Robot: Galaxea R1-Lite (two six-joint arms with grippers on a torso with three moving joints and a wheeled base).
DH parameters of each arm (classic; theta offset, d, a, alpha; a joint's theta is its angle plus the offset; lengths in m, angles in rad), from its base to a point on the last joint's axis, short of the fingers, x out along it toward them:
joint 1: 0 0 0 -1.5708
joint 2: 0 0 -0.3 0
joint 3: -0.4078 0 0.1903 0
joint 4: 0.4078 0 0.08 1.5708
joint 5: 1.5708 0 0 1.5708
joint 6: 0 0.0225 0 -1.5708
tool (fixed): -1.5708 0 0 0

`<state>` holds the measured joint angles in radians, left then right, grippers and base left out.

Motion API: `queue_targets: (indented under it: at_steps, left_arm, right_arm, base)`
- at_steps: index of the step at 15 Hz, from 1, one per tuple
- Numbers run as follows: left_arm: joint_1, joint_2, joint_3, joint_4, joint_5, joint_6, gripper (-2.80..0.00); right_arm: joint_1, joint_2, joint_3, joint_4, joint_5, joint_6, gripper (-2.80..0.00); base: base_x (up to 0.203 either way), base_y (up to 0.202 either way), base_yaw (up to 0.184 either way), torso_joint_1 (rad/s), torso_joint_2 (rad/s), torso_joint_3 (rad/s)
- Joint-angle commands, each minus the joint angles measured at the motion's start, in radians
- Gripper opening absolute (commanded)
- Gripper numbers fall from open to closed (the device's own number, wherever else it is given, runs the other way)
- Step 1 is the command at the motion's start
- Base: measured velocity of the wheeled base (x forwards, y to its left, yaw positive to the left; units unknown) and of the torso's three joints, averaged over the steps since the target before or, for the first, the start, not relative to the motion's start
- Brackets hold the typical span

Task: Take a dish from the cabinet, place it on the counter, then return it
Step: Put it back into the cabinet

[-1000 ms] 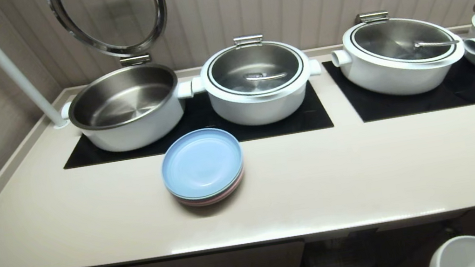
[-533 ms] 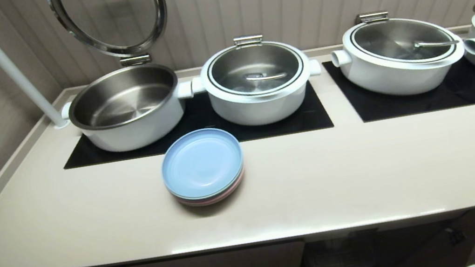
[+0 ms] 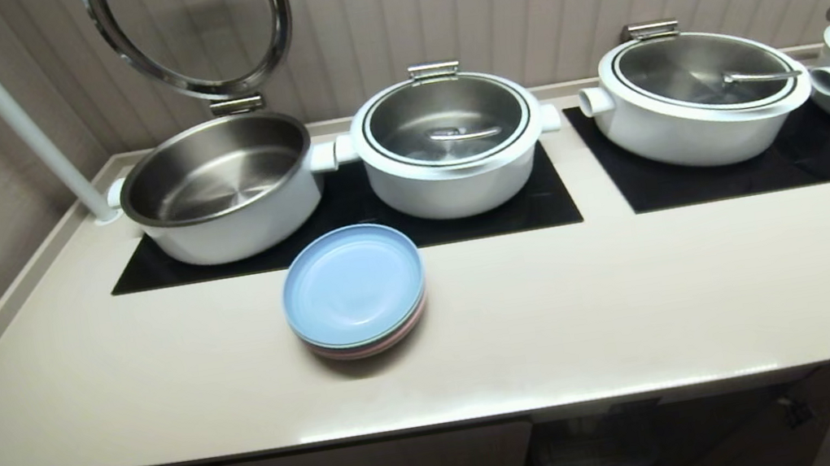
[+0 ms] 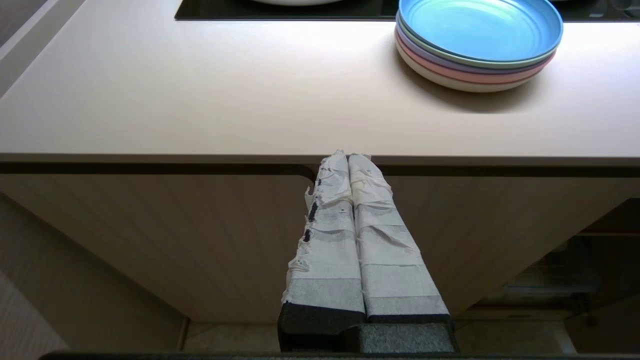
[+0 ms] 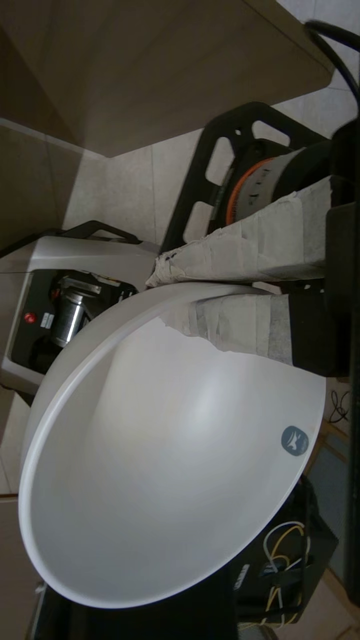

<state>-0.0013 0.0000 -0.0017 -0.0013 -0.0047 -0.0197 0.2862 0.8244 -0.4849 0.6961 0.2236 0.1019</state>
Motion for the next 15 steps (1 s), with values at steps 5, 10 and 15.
queue_targets:
  at_steps: [5, 10, 15]
  left_arm:
    - [0.001, 0.000, 0.000, 0.000, 0.000, 0.000, -2.80]
    - [0.000, 0.000, 0.000, 0.000, -0.001, 0.000, -2.80]
    - [0.001, 0.000, 0.000, 0.000, 0.000, 0.000, -2.80]
  right_arm:
    - [0.021, -0.113, 0.015, 0.105, 0.003, -0.030, -2.80]
    - [0.021, -0.103, 0.035, 0.106, 0.003, -0.090, -2.80]
    - [0.021, -0.097, 0.045, 0.130, -0.007, -0.120, -2.80]
  base:
    - [0.000, 0.000, 0.000, 0.000, 0.00, 0.000]
    - [0.000, 0.000, 0.000, 0.000, 0.00, 0.000]
    - [0.000, 0.000, 0.000, 0.000, 0.00, 0.000]
